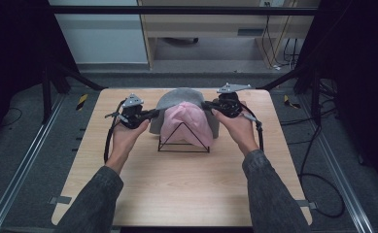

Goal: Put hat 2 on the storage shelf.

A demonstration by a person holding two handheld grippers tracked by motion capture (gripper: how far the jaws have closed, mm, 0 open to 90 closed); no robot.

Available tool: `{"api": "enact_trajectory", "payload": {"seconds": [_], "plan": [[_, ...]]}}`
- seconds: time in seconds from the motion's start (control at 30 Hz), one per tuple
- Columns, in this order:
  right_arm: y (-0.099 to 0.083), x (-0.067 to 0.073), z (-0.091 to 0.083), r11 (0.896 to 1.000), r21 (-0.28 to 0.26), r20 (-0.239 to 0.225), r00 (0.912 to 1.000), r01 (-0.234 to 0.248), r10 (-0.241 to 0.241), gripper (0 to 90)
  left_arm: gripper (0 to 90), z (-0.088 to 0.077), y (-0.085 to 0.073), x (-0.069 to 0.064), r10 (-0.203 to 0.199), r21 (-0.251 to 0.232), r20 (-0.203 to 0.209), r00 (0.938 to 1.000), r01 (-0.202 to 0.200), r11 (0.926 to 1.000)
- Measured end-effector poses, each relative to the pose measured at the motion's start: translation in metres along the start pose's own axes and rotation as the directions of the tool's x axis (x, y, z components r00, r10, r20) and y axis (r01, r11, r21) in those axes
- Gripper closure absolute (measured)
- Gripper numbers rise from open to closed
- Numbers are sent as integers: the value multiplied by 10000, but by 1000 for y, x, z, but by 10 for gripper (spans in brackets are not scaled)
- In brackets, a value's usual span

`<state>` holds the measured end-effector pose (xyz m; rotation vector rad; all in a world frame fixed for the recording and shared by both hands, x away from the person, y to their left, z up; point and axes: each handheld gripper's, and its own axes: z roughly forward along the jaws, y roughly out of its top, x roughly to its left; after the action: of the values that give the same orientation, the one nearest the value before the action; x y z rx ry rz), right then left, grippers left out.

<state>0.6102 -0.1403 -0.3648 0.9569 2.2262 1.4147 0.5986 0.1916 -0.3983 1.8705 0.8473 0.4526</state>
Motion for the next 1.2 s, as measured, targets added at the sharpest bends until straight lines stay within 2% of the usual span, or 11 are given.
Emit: {"api": "enact_trajectory", "payload": {"seconds": [0.33,0.63,0.93,1.0,1.07,1.13,1.2], "plan": [[-7,1,7,9999,114,-76,9999,-107,108,863,887,4,-20,3,-288,250,17,9996,288,9993],[-14,-2,9,9988,357,21,9994,-336,336,865,886,7,-24,0,-128,648,-38,9999,130,9978],[-17,-3,13,9981,462,25,9992,-409,409,850,882,9,-36,2,-369,1015,-55,9993,372,9941],[-20,-5,12,9974,516,48,9988,-493,491,831,872,9,-38,2,-450,953,-25,9990,450,9944],[-23,-6,10,9972,502,50,9984,-559,557,776,818,8,-38,1,-534,845,-98,9985,540,9950],[-26,-6,5,9967,467,203,9977,-658,649,703,713,5,-38,1,-643,598,-318,9974,661,9960],[-30,-7,-3,9969,511,327,9978,-599,583,667,605,0,-35,1,-708,295,-544,9960,725,9969]]}}
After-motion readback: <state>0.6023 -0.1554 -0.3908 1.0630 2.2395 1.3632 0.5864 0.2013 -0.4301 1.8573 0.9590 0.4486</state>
